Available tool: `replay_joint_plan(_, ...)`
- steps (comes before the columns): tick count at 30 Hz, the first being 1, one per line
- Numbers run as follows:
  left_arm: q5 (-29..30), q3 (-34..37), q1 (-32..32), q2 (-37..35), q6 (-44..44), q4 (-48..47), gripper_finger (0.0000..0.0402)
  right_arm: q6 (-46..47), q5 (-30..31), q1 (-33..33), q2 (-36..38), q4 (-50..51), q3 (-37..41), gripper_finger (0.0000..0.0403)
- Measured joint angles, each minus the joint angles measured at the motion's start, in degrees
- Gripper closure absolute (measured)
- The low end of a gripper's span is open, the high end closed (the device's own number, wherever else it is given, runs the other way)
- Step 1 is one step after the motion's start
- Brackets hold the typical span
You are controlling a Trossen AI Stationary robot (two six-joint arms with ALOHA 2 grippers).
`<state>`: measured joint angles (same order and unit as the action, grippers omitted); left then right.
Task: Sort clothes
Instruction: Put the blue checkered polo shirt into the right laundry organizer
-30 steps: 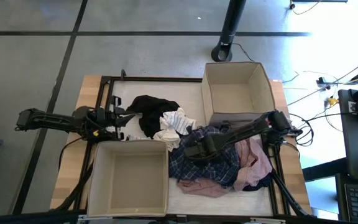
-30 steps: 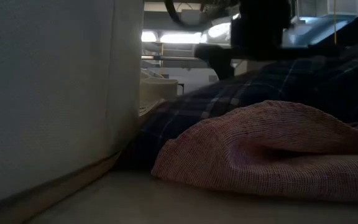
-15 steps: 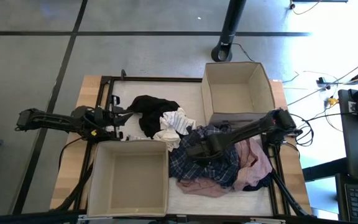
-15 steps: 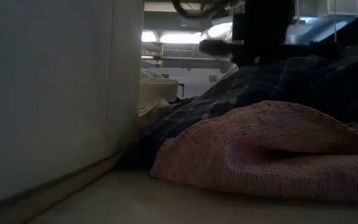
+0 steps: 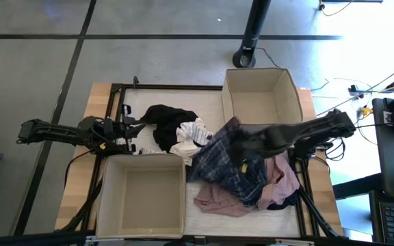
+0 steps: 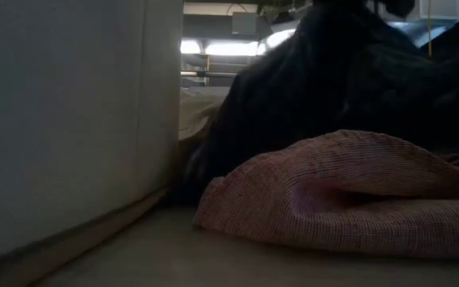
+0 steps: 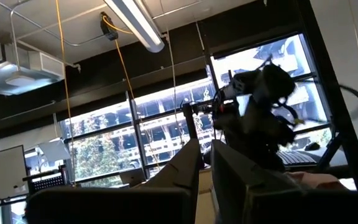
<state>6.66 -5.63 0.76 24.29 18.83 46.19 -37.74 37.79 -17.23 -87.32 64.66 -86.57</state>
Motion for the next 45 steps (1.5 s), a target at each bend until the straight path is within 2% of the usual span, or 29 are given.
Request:
replay_joint_plan(5, 0.0, 0.0, 0.0, 0.0, 0.0, 0.0, 0.037, -0.8, 8.5, 0.0, 5.2, -0.1, -4.4, 0.0392)
replay_joint_plan(9, 0.0, 0.0, 0.0, 0.0, 0.0, 0.0, 0.037, -4.9, 16.9, 0.0, 7.3, -0.1, -9.8, 0.0396)
replay_joint_plan(15, 0.0, 0.0, 0.0, 0.0, -0.3, 0.0, 0.037, -15.0, 28.5, 0.2, 8.1, -1.7, -20.6, 0.0395)
replay_joint_plan(18, 0.0, 0.0, 0.0, 0.0, -0.3, 0.0, 0.037, -22.4, 31.2, 1.7, 8.1, -6.2, -26.3, 0.0397)
replay_joint_plan(22, 0.0, 0.0, 0.0, 0.0, -0.3, 0.0, 0.037, -33.1, 31.5, 5.8, 8.1, -14.6, -32.5, 0.0399)
replay_joint_plan(25, 0.0, 0.0, 0.0, 0.0, -0.4, 0.0, 0.037, -43.3, 30.2, 9.3, 8.1, -24.8, -35.2, 0.0396)
replay_joint_plan(31, 0.0, 0.0, 0.0, 0.0, -0.4, 0.0, 0.037, -63.7, 21.4, 14.9, 8.1, -49.6, -37.0, 0.0397)
replay_joint_plan(35, 0.0, 0.0, 0.0, 0.0, -0.4, 0.1, 0.037, -72.9, 17.9, 18.6, 7.8, -59.4, -37.0, 0.0394)
replay_joint_plan(40, 0.0, 0.0, 0.0, 0.0, -0.4, 0.1, 0.037, -71.2, 22.0, 25.3, 7.7, -55.1, -36.2, 0.0397)
replay_joint_plan(45, 0.0, 0.0, 0.0, 0.0, -0.4, 0.1, 0.037, -58.9, 24.2, 31.9, 7.6, -38.5, -34.2, 0.0395)
